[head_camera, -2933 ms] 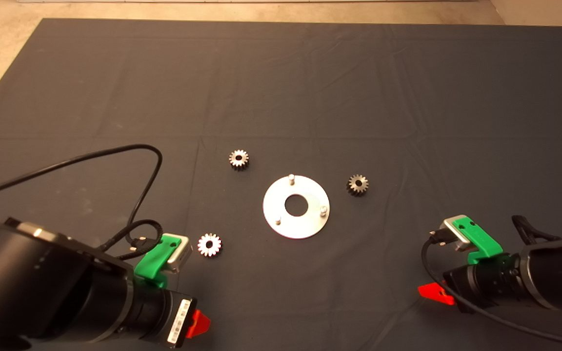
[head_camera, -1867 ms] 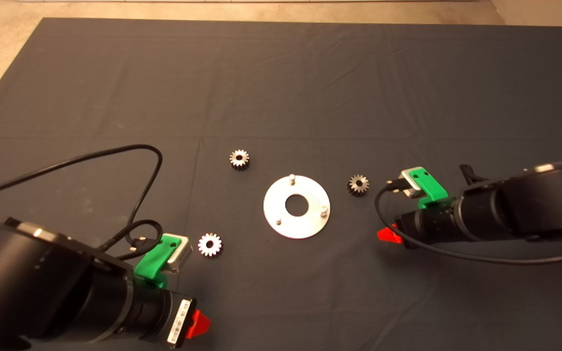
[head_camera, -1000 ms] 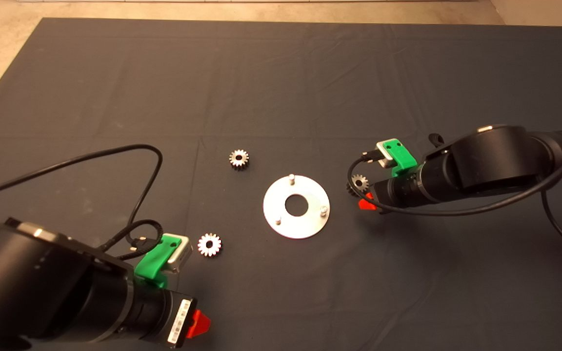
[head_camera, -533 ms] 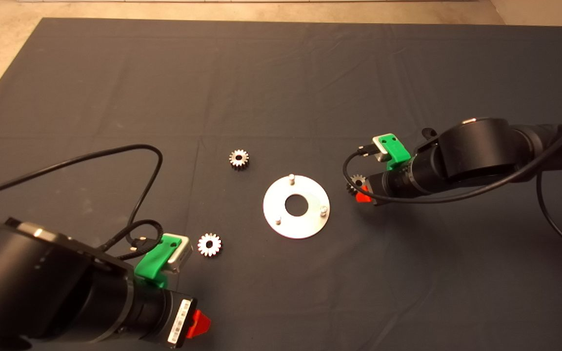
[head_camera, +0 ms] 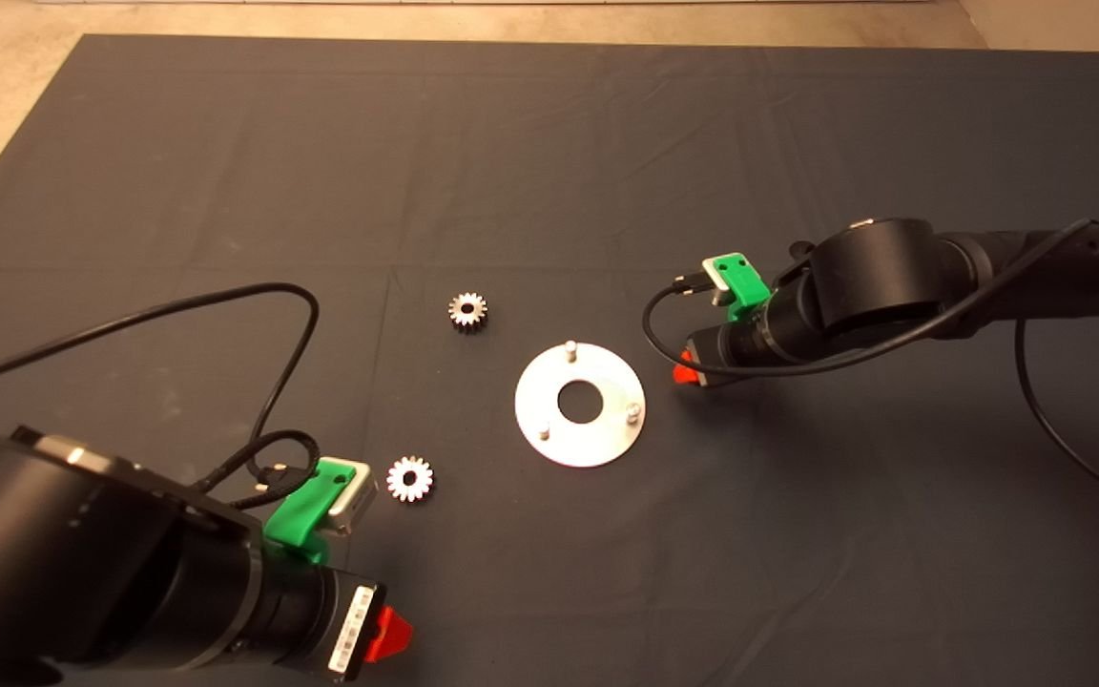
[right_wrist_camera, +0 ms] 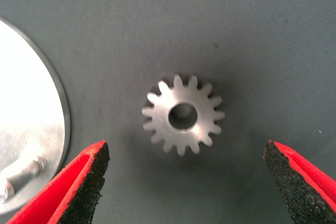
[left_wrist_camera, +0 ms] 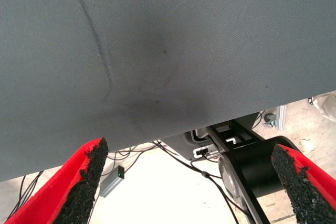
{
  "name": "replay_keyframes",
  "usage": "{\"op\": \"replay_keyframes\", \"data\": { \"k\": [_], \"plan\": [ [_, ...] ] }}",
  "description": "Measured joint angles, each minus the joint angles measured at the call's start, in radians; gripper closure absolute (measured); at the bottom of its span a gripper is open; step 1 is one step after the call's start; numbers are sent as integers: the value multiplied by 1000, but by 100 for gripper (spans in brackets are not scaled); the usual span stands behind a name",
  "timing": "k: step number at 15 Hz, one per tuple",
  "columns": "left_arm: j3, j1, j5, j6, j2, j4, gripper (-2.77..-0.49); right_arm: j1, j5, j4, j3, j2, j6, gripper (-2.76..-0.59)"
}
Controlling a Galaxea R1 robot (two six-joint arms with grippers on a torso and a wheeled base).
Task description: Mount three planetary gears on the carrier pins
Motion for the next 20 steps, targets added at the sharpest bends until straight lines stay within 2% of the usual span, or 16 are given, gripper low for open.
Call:
{"op": "replay_keyframes", "data": {
  "k": [5, 8, 10, 14, 16, 20],
  "plan": [
    [0, 0, 0, 0, 0, 0, -222, -8, 0, -3, -37, 19, -3, -220],
    [0, 0, 0, 0, 0, 1, -222, -34, 0, -6, -46, 22, -4, -220],
    [0, 0, 0, 0, 0, 1, -222, -48, 0, -7, -47, 22, -3, -213],
    [0, 0, 0, 0, 0, 2, -222, -53, 0, -12, -50, 22, -4, -199],
    [0, 0, 0, 0, 0, 3, -222, -56, 0, -16, -50, 22, -4, -183],
    [0, 0, 0, 0, 0, 5, -222, -56, 0, -34, -72, 22, -11, -182]
  ]
}}
